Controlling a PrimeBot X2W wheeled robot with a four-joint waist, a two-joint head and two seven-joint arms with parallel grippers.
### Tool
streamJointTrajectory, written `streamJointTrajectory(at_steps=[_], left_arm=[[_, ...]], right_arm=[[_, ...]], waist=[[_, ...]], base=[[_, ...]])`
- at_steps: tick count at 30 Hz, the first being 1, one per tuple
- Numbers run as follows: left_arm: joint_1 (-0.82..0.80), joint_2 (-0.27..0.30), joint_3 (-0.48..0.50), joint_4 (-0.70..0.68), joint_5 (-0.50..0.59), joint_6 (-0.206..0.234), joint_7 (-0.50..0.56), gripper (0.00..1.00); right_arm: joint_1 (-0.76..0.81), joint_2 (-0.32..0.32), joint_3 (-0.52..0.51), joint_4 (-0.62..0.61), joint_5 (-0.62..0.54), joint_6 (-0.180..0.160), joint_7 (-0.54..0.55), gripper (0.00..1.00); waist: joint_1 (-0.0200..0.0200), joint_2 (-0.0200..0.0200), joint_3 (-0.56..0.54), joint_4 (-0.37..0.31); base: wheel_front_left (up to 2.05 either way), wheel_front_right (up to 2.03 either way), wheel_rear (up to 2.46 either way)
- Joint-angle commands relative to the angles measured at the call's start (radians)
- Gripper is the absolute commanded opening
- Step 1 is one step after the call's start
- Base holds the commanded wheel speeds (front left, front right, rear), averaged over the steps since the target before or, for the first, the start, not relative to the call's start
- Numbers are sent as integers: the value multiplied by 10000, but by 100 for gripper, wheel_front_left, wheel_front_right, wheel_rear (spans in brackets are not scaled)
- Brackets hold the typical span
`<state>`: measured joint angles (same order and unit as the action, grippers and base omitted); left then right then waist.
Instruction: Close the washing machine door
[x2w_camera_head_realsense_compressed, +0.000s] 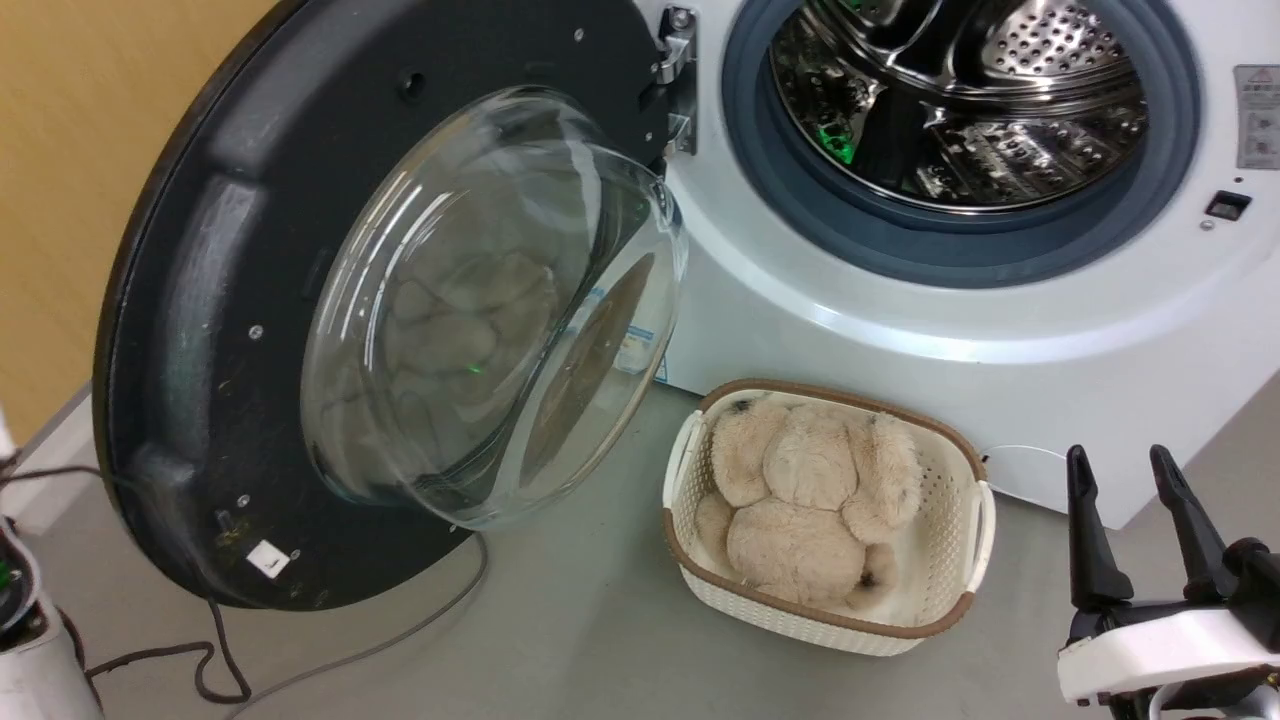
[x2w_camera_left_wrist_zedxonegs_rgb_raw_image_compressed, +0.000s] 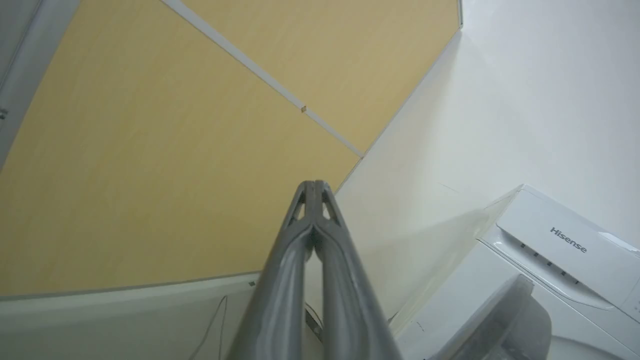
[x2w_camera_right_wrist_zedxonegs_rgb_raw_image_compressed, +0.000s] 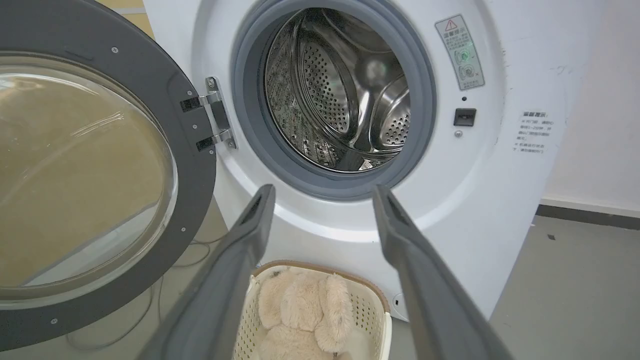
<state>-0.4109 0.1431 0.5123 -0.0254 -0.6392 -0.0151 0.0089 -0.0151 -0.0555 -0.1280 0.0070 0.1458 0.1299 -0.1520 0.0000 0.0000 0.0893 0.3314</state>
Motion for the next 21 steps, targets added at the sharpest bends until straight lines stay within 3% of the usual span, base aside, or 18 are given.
streamJointTrajectory(at_steps=[1, 10, 21], left_arm=[[-271, 31, 236, 146, -380, 32, 144, 0], [-183, -166, 979, 1722, -2943, -299, 2102, 0], [220, -641, 1183, 3129, -4972, -834, 3913, 0]], right_arm=[[-187, 32, -69, 13, 105, 5, -82, 100], [-199, 36, -233, 12, 234, 5, -270, 100], [-166, 41, -540, -30, 447, 6, -499, 100]], waist=[[0, 0, 34, 74], [0, 0, 168, 457], [0, 0, 333, 903]], base=[[0, 0, 0], [0, 0, 0], [0, 0, 0]])
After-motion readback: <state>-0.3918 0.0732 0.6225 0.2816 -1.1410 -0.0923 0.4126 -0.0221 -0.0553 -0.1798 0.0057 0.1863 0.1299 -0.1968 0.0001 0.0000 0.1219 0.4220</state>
